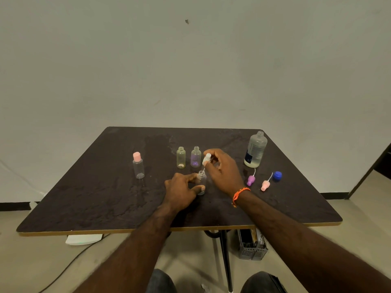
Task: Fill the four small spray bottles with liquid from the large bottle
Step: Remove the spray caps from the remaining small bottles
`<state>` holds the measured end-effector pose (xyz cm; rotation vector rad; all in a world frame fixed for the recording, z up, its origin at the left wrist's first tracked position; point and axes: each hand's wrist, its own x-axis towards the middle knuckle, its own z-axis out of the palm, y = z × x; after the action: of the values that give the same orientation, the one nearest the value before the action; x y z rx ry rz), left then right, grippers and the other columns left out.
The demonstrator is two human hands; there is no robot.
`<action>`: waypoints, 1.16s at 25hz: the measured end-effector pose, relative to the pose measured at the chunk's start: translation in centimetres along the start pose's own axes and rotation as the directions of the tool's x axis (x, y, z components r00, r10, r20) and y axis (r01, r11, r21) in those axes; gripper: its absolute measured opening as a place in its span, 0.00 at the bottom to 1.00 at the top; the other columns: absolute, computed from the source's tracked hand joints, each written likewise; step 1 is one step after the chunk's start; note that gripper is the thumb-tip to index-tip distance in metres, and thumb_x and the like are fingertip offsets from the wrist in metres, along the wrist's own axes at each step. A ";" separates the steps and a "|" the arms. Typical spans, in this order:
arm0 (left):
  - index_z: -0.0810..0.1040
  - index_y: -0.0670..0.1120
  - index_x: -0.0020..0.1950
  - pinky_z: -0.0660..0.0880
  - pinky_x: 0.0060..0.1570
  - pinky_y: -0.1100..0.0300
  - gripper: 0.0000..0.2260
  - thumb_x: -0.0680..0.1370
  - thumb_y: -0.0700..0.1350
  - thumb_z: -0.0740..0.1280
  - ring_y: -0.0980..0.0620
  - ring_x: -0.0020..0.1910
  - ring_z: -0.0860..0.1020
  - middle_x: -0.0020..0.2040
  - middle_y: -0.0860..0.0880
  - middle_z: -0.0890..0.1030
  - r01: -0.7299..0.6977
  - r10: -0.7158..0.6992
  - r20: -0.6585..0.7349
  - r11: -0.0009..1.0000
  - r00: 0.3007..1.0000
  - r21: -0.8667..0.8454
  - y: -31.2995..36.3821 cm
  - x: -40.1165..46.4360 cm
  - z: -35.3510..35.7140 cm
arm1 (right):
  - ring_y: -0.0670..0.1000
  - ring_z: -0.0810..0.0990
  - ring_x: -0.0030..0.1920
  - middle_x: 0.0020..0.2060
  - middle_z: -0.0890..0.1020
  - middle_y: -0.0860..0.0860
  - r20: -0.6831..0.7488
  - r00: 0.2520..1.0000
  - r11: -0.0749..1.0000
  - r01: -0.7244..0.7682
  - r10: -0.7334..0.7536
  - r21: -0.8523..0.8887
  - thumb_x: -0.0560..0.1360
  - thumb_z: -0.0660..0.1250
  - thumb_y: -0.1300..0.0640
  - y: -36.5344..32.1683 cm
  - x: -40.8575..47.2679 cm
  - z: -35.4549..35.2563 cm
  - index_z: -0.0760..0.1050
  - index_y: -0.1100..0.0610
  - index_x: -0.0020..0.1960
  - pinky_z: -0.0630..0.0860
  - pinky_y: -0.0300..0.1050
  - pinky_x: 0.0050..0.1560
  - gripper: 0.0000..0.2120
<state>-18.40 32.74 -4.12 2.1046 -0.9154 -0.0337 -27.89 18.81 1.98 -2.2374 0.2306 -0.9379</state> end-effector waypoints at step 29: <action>0.84 0.59 0.46 0.67 0.56 0.50 0.03 0.75 0.54 0.76 0.64 0.41 0.75 0.36 0.65 0.80 -0.045 0.048 -0.056 0.998 0.997 0.052 0.4 2.4 1.9 | 0.62 0.71 0.65 0.63 0.75 0.58 0.099 0.915 0.419 -0.081 0.390 -0.904 0.78 0.69 0.55 6.5 -1.1 -1.7 0.79 0.57 0.63 0.69 0.62 0.65 0.15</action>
<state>-17.48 29.87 -4.43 2.1192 -0.9394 0.0738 -29.22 13.49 -2.00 -3.1344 1.1147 -0.2551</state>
